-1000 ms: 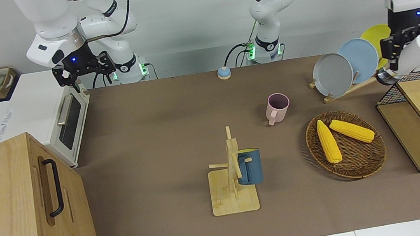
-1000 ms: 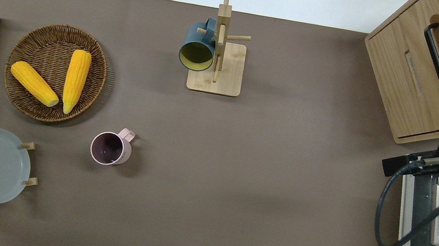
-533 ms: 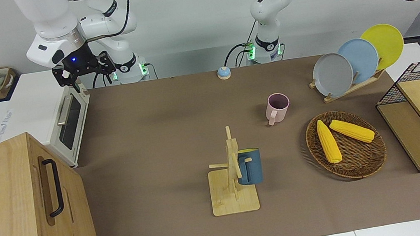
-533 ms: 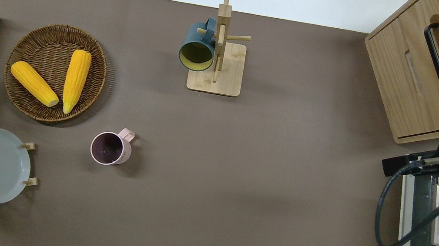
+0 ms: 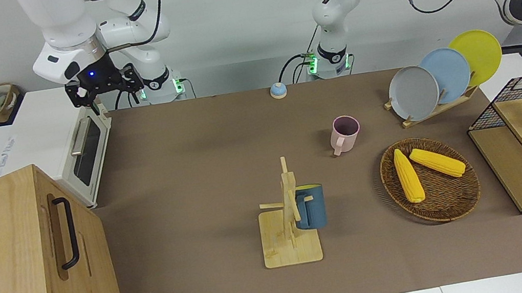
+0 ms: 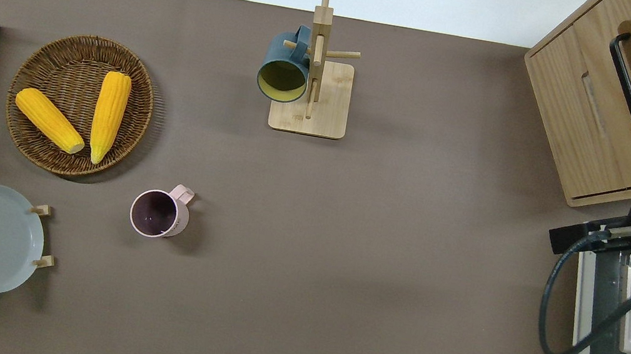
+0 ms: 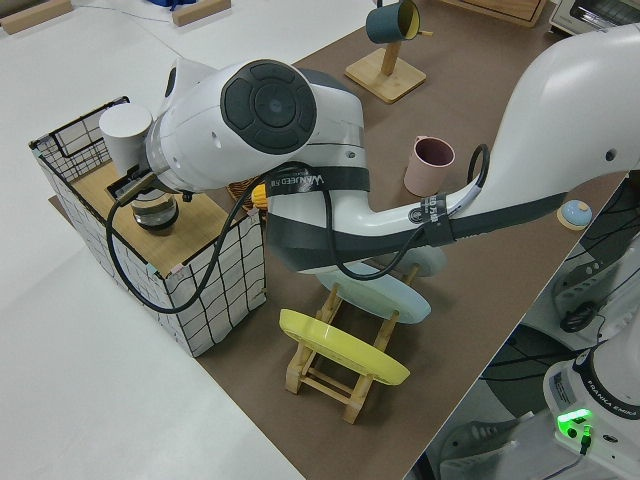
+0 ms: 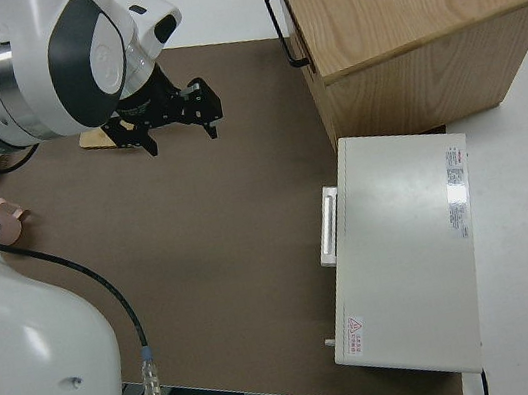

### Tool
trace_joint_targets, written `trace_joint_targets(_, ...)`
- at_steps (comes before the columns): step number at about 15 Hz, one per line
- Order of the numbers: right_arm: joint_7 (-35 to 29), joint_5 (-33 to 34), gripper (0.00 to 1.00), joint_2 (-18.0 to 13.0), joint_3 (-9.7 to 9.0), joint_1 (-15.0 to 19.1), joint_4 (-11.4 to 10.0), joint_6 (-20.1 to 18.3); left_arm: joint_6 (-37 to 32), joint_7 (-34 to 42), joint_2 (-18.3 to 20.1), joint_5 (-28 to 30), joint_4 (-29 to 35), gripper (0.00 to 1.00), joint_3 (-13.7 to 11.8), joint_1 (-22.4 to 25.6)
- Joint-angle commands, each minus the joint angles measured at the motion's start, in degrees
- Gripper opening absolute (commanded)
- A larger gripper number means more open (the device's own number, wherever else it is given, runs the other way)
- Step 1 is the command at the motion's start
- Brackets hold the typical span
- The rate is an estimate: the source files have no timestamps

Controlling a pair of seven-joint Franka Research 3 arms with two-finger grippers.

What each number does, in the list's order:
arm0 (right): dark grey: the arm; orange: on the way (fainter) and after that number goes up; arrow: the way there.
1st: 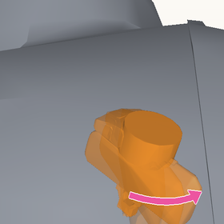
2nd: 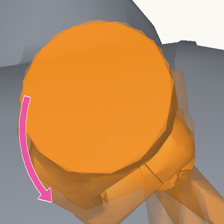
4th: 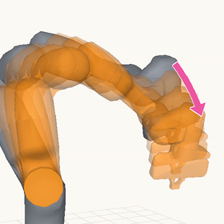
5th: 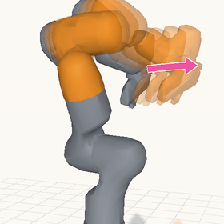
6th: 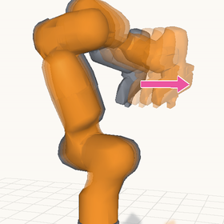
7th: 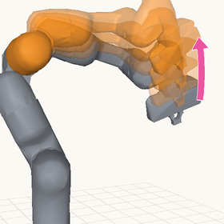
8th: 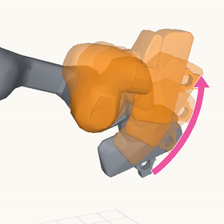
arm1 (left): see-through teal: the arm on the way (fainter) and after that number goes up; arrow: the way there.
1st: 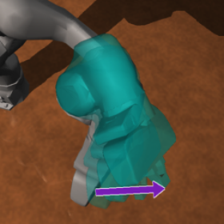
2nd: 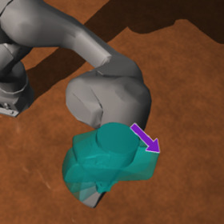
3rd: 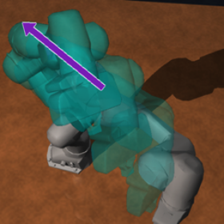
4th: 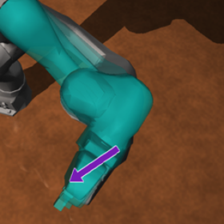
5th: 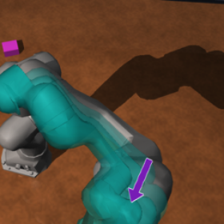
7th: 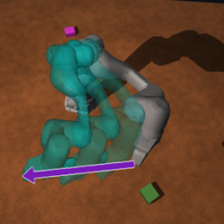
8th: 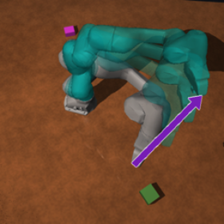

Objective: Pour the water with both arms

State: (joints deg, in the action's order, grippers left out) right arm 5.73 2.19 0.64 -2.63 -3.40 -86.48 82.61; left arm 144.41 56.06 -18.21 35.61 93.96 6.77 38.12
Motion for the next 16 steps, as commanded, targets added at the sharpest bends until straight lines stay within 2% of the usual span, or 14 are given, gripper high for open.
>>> trace_joint_targets(1,0.59,-0.88,0.985,-0.28,-0.10,0.33,0.08,0.09,1.48,2.99,-2.26,3.85,-2.99,0.00,0.44,0.37)
trace_joint_targets(5,0.59,-0.88,0.985,-0.37,-0.10,0.33,0.17,0.01,3.41,3.09,-3.14,3.59,-2.91,0.01,0.52,0.03)
trace_joint_targets(6,0.59,-0.88,0.985,-0.37,-0.10,0.33,0.17,0.01,3.51,3.00,-3.32,3.59,-2.90,0.08,0.52,-0.15)
trace_joint_targets(7,0.59,-0.88,0.985,-0.37,-0.10,0.33,0.17,0.01,3.42,3.00,-3.32,3.59,-2.90,0.42,0.52,-0.15)
trace_joint_targets(8,0.68,-0.88,0.985,-0.37,-0.10,0.33,0.17,0.01,3.51,2.91,-3.32,3.85,-2.90,0.99,0.52,-0.15)
trace_joint_targets(13,0.59,-0.88,0.985,-0.37,-0.10,0.33,0.17,0.01,2.63,-0.42,-3.24,2.63,-2.99,1.00,0.52,0.11)
trace_joint_targets(16,0.59,-0.88,0.985,-0.37,-0.10,0.33,0.17,0.01,0.45,-8.48,-2.71,-5.78,-3.17,1.00,0.52,0.20)
